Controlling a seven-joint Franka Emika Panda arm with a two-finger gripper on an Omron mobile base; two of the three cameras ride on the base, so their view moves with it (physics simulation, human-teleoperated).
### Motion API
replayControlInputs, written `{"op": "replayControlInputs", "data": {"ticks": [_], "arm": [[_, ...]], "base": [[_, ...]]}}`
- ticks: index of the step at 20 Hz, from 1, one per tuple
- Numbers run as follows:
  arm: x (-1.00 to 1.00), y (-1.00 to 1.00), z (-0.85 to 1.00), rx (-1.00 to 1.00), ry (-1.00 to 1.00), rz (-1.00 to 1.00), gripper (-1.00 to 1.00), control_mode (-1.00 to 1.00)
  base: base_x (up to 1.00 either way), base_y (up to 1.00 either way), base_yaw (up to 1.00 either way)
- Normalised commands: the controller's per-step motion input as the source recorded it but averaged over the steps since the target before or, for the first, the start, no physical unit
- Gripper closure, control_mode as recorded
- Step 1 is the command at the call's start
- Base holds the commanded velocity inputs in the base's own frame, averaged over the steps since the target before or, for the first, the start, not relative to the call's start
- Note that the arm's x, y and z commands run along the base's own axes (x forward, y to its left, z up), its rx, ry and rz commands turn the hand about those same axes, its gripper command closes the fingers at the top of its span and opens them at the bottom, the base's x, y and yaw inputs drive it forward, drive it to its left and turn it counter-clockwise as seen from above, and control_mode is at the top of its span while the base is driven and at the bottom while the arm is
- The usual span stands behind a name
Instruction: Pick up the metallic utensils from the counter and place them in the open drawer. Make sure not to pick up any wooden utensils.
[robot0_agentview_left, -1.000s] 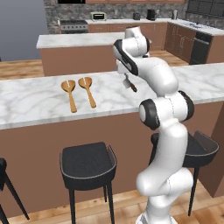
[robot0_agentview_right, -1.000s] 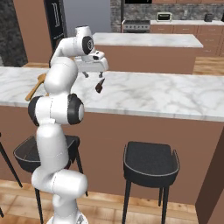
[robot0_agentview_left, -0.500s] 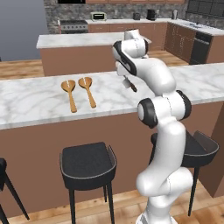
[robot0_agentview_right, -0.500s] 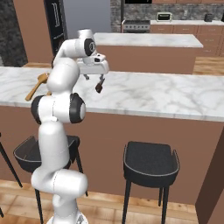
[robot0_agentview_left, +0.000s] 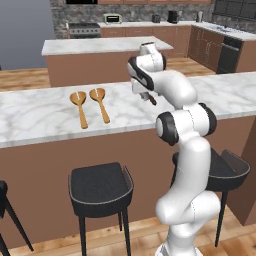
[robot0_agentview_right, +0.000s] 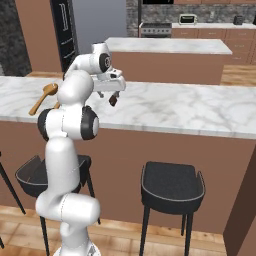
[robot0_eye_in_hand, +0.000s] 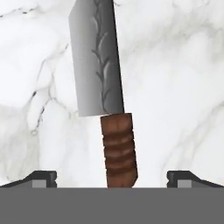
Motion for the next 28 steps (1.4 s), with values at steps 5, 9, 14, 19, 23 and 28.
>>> {"op": "replayControlInputs", "data": {"ticks": [5, 9, 14, 19, 23, 28], "arm": [[0.13, -0.17, -0.24, 0.0, 0.0, 0.04, -1.0, -1.0], [0.0, -0.06, -0.04, 0.0, 0.0, 0.05, -1.0, -1.0], [-0.01, 0.0, -0.03, 0.0, 0.01, 0.05, -1.0, -1.0], [0.0, 0.0, -0.15, 0.01, 0.06, 0.02, -1.0, -1.0], [0.0, 0.0, -0.19, 0.0, 0.05, 0.0, -1.0, -1.0], [0.0, 0.0, -0.2, 0.01, 0.05, 0.01, 1.0, -1.0]], "base": [[0.0, 0.0, 0.0], [0.0, 0.0, 0.0], [0.0, 0.0, 0.0], [0.0, 0.0, 0.0], [0.0, 0.0, 0.0], [0.0, 0.0, 0.0]]}}
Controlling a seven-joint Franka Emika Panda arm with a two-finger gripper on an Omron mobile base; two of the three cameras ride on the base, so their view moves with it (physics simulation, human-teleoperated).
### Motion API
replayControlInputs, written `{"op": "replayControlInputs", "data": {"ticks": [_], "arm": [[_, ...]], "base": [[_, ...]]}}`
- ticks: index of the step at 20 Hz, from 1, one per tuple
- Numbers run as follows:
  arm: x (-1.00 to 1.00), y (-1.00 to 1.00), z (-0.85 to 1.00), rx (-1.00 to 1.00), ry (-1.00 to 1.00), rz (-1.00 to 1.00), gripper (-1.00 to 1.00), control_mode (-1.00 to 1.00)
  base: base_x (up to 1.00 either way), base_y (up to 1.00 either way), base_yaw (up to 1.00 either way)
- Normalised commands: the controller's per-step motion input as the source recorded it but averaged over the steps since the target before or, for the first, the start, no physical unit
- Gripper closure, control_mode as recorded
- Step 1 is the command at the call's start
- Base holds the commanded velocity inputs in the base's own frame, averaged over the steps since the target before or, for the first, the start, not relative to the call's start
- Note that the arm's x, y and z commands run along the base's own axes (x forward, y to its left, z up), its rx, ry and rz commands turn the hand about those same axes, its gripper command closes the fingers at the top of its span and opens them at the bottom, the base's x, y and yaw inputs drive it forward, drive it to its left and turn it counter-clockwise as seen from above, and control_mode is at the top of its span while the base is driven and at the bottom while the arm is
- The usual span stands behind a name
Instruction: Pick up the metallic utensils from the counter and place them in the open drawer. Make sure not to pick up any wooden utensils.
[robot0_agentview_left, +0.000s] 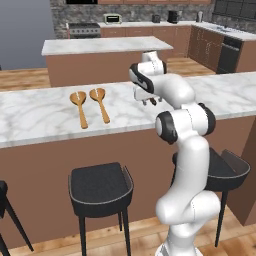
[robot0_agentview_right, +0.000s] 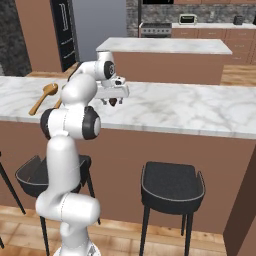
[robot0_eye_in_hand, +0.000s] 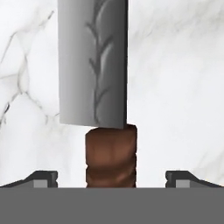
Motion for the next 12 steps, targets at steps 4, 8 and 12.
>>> {"op": "replayControlInputs", "data": {"ticks": [4, 8, 12], "arm": [[0.0, 0.0, -0.13, 0.0, 0.01, 0.01, 1.0, -1.0], [0.0, 0.02, -0.03, 0.0, 0.0, 0.01, 1.0, -1.0], [-0.04, 0.01, 0.05, 0.03, 0.05, -0.04, 1.0, -1.0]], "base": [[0.0, 0.0, 0.0], [0.0, 0.0, 0.0], [0.0, 0.0, 0.0]]}}
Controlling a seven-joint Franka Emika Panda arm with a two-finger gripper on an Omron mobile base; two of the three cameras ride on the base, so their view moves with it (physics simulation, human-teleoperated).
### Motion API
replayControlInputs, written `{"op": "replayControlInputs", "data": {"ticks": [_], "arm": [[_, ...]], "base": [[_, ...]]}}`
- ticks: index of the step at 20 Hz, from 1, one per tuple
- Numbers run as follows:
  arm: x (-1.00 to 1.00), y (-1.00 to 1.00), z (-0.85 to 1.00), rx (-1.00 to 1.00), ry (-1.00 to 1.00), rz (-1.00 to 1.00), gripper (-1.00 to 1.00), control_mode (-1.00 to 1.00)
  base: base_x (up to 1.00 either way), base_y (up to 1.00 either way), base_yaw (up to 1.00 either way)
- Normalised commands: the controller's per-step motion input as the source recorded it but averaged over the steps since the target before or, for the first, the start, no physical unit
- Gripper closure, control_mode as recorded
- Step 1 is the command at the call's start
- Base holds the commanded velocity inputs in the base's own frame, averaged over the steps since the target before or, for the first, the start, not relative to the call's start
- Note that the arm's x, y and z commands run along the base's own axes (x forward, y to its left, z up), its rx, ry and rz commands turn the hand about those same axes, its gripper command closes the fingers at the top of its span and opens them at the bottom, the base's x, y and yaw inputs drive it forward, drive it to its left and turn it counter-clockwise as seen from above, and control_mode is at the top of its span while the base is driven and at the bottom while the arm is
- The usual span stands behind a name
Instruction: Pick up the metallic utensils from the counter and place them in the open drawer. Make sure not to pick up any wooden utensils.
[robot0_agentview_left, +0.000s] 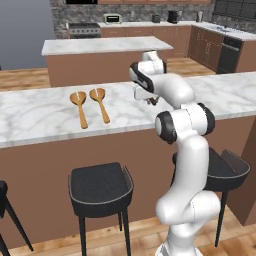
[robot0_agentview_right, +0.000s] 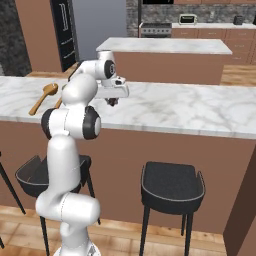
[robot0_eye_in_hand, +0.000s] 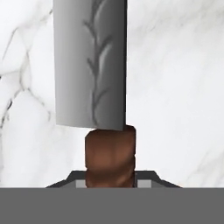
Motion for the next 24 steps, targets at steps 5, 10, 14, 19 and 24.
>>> {"op": "replayControlInputs", "data": {"ticks": [5, 10, 14, 19, 24], "arm": [[-0.54, 0.39, 0.32, 0.16, 0.04, -0.27, 1.0, -1.0], [-0.99, 0.22, 0.59, 0.17, 0.0, -0.26, 1.0, -1.0], [-1.0, 0.02, 0.32, 0.05, -0.07, -0.17, 1.0, -1.0], [-1.0, 0.02, 0.27, 0.0, -0.25, -0.1, 1.0, -1.0], [-1.0, 0.0, 0.53, 0.0, -0.19, -0.09, 1.0, -1.0]], "base": [[0.0, 0.0, 0.0], [0.0, 0.0, 0.0], [0.0, 0.0, 0.0], [0.0, 0.0, 0.0], [0.0, 0.0, 0.0]]}}
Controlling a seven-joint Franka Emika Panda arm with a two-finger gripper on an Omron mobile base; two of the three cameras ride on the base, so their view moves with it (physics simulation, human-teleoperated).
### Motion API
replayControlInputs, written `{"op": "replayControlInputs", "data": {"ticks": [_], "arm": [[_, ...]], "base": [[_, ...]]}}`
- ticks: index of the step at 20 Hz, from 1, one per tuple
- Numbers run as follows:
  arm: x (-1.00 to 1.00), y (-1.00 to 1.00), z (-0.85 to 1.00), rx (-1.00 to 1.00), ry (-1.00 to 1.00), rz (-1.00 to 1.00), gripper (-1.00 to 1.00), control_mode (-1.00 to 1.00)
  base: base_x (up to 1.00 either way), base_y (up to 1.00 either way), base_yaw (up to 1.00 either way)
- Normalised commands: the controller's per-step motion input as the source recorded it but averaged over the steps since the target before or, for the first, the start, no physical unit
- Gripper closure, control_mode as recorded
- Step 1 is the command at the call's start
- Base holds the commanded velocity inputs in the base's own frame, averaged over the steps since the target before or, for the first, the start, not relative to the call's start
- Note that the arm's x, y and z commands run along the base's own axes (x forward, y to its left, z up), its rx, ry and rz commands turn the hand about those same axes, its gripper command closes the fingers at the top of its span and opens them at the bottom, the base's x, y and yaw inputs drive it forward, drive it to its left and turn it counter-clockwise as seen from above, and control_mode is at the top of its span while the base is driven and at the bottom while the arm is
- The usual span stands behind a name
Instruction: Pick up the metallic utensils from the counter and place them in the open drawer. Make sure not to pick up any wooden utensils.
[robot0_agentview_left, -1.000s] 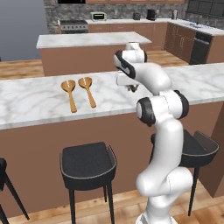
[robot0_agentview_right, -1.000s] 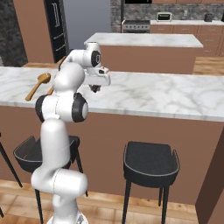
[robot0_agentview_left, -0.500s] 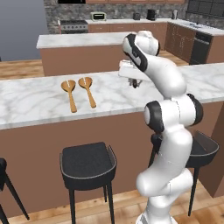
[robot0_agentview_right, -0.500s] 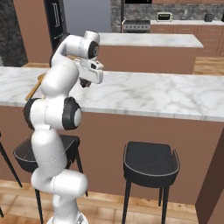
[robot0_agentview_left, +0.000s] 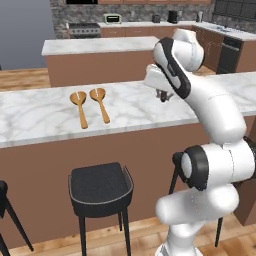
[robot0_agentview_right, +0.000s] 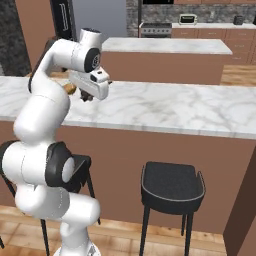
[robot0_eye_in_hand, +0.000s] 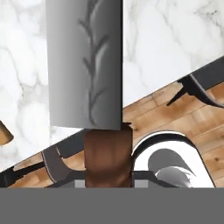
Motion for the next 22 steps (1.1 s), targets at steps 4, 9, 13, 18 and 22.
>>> {"op": "replayControlInputs", "data": {"ticks": [4, 9, 13, 18, 22], "arm": [[-1.0, 0.0, 0.19, -0.05, -0.11, 0.0, 1.0, -1.0], [-1.0, -0.05, 0.2, -0.11, 0.09, 0.01, 1.0, -1.0], [-1.0, -0.28, -0.09, -0.2, 0.15, 0.02, 1.0, -1.0], [-0.33, -0.39, -0.54, -0.08, 0.03, 0.01, 1.0, -1.0], [-0.02, -0.31, -0.16, 0.0, 0.06, -0.08, 1.0, -1.0]], "base": [[0.0, 0.0, 0.0], [0.0, 0.0, 0.0], [0.0, 0.0, 0.0], [0.0, 0.0, 0.0], [0.0, 0.0, 0.0]]}}
